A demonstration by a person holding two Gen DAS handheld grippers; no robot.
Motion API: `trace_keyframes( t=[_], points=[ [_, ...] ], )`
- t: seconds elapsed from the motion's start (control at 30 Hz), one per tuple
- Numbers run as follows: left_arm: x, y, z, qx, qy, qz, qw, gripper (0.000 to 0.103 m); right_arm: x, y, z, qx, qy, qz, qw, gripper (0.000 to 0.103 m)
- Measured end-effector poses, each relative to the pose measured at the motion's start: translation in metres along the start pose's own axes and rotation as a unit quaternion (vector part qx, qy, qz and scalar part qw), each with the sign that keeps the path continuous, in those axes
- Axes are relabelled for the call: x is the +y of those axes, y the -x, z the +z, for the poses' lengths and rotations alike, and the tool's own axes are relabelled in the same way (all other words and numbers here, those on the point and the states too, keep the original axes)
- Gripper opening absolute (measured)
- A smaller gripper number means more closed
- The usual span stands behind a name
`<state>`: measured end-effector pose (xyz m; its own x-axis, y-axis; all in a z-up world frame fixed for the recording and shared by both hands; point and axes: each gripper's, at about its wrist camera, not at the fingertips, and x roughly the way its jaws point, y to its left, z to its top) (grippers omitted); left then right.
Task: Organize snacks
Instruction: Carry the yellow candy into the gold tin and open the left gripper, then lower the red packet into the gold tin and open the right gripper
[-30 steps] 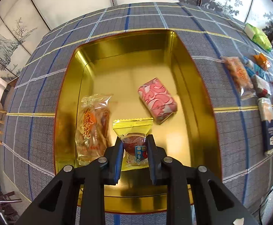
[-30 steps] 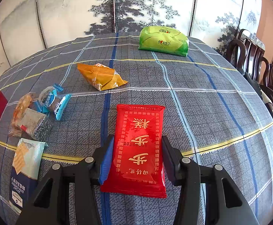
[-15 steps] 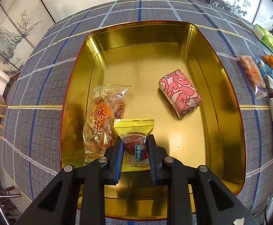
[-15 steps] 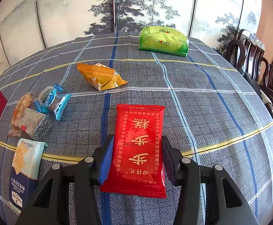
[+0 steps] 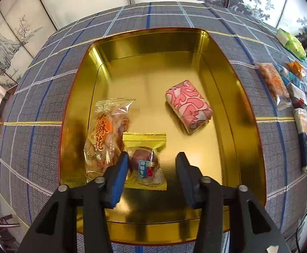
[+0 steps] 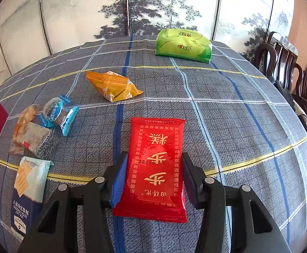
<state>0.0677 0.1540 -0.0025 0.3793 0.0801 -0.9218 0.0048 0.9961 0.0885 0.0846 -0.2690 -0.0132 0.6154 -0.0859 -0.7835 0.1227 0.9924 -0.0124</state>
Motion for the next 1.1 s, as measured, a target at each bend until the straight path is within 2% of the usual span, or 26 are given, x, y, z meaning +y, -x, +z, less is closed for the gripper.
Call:
trace_keyframes(
  t=[0.33, 0.6, 0.73, 0.9, 1.1],
  points=[
    [-0.002, 0.021, -0.001, -0.05, -0.005, 0.015, 0.9986, 0.066, 0.0, 0.001, -0.001, 0.0, 0.002, 0.001, 1.0, 0.047],
    [0.01, 0.035, -0.005, -0.076, 0.027, -0.008, 0.9967, 0.068, 0.001, 0.011, 0.002, -0.006, -0.012, -0.017, 1.0, 0.046],
    [0.02, 0.045, -0.005, -0.095, 0.056, -0.03, 0.9935, 0.073, 0.004, 0.028, 0.011, -0.018, -0.016, -0.019, 1.0, 0.046],
    [0.049, 0.063, -0.008, -0.13, 0.121, -0.044, 0.9831, 0.081, 0.037, 0.059, 0.026, -0.035, -0.003, 0.026, 0.999, 0.046],
    [0.089, 0.075, -0.016, -0.133, 0.173, 0.012, 0.9757, 0.085, 0.129, 0.076, 0.029, -0.022, 0.049, 0.123, 0.991, 0.046]
  ],
)
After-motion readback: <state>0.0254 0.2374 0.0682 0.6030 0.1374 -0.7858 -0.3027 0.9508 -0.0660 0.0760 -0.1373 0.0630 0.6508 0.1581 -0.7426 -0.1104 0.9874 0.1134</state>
